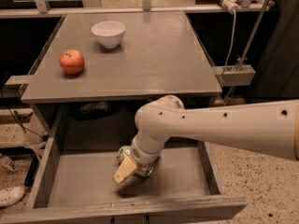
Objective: Pick 7up can from top drawer and place on counter
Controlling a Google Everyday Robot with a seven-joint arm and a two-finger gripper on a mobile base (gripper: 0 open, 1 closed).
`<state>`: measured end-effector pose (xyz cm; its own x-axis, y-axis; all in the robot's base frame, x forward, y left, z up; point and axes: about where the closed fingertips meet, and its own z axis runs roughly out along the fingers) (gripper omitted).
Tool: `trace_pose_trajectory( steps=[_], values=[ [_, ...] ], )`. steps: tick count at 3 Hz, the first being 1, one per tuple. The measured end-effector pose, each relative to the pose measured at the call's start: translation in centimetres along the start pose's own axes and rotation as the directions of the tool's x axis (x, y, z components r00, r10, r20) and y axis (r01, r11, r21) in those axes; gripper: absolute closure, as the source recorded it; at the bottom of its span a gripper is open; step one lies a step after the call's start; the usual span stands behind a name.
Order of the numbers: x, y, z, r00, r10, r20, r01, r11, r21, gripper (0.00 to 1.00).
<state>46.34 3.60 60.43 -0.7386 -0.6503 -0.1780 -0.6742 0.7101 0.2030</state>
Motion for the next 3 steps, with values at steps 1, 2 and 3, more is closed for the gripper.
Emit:
trace_pose_trajectory(
  steps=[1, 2, 3],
  values=[
    [0.01, 0.00, 0.05, 1.000, 0.000, -0.001, 0.000, 1.0000, -0.001, 0.20],
    [0.01, 0.00, 0.05, 1.000, 0.000, -0.001, 0.000, 1.0000, -0.001, 0.43],
    [0.00, 0.01, 0.01, 1.000, 0.000, -0.001, 0.000, 1.0000, -0.001, 0.66]
  ],
)
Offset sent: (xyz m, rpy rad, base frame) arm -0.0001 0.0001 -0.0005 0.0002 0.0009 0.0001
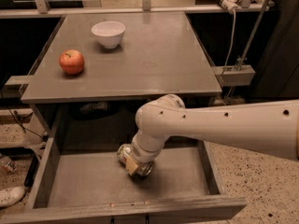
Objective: Pick 7up can from top drawer and place on counter
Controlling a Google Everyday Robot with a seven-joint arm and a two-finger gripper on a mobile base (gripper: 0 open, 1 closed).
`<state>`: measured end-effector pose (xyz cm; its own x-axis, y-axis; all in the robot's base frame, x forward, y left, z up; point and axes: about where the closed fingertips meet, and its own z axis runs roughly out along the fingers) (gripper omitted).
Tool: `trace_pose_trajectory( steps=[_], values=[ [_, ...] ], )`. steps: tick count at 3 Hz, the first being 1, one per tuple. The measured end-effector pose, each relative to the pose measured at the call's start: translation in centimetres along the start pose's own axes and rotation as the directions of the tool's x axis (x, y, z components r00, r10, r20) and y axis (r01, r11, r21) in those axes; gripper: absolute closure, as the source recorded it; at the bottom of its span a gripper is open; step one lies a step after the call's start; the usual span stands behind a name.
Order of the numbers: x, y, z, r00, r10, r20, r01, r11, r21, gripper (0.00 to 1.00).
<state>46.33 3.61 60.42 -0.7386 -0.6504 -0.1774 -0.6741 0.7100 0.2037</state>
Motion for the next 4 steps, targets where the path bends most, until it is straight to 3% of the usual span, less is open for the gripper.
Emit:
trace_pose_trajectory(
  steps=[1, 2, 4],
  values=[
    [0.0, 0.1, -0.3, 1.000, 0.000, 0.000, 0.000, 1.0000, 0.000, 0.90],
    [0.2, 0.3, -4.9, 0.998, -0.009, 0.057, 0.008, 0.9997, 0.022, 1.00],
    [1.5, -0.7, -16.8, 0.981, -0.002, 0.195, -0.020, 0.9939, 0.109, 1.00]
  ],
)
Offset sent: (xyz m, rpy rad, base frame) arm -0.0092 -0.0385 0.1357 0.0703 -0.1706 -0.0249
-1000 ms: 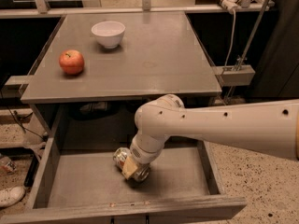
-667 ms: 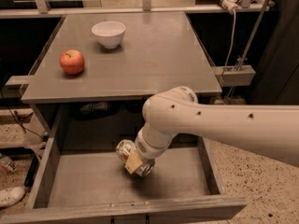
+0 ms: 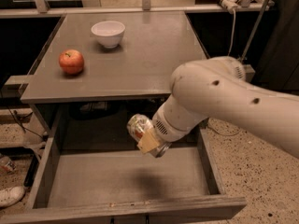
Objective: Pick 7up can from top drawer and place on counter
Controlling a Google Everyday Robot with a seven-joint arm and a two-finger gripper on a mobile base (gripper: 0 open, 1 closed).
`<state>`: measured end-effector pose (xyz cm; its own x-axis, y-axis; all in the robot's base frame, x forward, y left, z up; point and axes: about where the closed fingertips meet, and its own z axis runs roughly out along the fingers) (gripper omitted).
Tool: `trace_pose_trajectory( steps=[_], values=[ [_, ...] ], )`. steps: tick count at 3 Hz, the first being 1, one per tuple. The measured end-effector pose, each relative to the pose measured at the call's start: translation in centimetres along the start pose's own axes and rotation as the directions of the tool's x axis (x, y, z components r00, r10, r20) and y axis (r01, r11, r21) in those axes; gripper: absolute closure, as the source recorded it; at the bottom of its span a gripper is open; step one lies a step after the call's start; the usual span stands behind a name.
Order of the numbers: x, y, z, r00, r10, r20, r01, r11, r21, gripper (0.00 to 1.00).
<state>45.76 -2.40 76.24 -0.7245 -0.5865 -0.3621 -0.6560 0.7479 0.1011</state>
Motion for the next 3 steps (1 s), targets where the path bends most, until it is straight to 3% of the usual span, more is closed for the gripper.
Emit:
trace_pose_trajectory(
  steps=[1, 2, 3],
  values=[
    [-3.1, -1.9, -6.7, 0.998, -0.004, 0.067, 0.000, 0.9984, 0.057, 1.00],
    [-7.6, -3.4, -11.6, 0.992, -0.019, 0.126, 0.008, 0.9966, 0.082, 1.00],
    [-12.7, -4.4, -13.9, 0.987, -0.049, 0.155, 0.038, 0.9964, 0.076, 1.00]
  ],
)
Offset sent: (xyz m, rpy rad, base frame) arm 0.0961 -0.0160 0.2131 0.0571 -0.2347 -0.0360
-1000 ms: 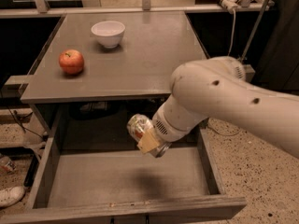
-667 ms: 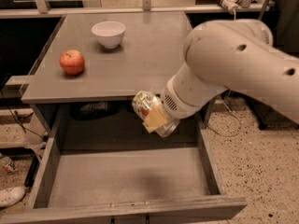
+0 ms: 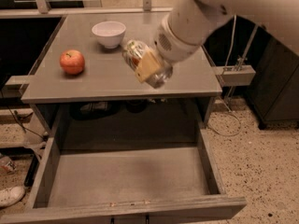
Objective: Pick 7up can from top drawer and place on counter
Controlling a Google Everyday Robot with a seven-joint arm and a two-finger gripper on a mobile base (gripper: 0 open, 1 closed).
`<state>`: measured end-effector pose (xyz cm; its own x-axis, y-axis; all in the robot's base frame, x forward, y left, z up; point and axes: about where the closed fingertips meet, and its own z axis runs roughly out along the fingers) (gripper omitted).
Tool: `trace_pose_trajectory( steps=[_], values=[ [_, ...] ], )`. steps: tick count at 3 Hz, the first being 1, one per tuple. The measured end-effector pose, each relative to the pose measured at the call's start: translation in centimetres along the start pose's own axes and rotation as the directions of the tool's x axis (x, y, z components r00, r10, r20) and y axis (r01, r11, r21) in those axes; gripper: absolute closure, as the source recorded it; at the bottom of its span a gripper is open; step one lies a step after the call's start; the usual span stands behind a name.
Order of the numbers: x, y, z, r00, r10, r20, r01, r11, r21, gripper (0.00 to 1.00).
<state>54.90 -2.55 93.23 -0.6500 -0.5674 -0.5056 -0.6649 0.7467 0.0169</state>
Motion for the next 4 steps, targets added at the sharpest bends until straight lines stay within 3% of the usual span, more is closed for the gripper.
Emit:
trace_pose_trajectory(
  steps=[1, 2, 4],
  values=[
    [-4.5, 0.0, 2.5, 0.999, -0.031, -0.018, 0.030, 0.9982, -0.051, 1.00],
    [-7.2, 0.6, 7.2, 0.996, -0.052, -0.066, 0.045, 0.9935, -0.104, 1.00],
    [-9.2, 1.7, 16.7, 0.981, -0.081, -0.177, 0.051, 0.9848, -0.166, 1.00]
  ],
)
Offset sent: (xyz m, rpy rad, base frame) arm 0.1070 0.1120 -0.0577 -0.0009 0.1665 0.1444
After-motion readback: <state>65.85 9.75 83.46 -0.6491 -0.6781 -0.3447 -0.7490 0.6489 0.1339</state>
